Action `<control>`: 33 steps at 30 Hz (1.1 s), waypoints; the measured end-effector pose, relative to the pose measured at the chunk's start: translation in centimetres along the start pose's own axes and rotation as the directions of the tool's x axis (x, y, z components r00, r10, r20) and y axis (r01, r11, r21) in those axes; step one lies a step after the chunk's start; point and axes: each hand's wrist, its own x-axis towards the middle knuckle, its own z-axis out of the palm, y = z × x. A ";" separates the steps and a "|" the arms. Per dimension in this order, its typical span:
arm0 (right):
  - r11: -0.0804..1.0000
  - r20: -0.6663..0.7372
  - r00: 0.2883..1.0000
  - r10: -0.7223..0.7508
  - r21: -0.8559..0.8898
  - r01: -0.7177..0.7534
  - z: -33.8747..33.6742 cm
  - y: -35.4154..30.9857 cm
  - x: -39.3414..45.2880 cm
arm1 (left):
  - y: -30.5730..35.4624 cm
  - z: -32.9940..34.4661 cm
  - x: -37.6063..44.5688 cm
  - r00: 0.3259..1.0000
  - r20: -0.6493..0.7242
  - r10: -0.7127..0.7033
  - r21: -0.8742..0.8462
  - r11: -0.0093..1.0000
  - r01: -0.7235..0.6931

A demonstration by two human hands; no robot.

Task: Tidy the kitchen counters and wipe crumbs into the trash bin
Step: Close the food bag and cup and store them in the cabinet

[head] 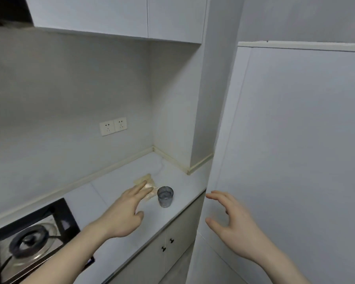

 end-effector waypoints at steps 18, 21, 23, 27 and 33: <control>0.963 0.374 0.909 -0.185 0.251 0.093 23.4 -13.4 6.8 | -14.6 -2.1 -22.4 0.850 -0.202 -0.486 -0.258 0.864 0.433; 0.957 0.377 0.913 -0.154 0.286 0.043 25.5 -13.8 6.7 | -15.1 -2.3 -22.3 0.844 -0.206 -0.495 -0.266 0.859 0.438; 0.956 0.387 0.913 -0.130 0.293 0.012 26.4 -13.6 6.7 | -15.5 -2.3 -21.8 0.846 -0.206 -0.492 -0.255 0.862 0.439; 0.950 0.377 0.920 -0.111 0.311 -0.012 26.9 -12.4 8.7 | -16.4 -2.6 -20.8 0.835 -0.225 -0.503 -0.235 0.859 0.454; 0.961 0.366 0.924 -0.105 0.278 -0.001 27.3 -9.0 16.7 | -17.2 -2.9 -16.0 0.827 -0.230 -0.513 -0.191 0.857 0.478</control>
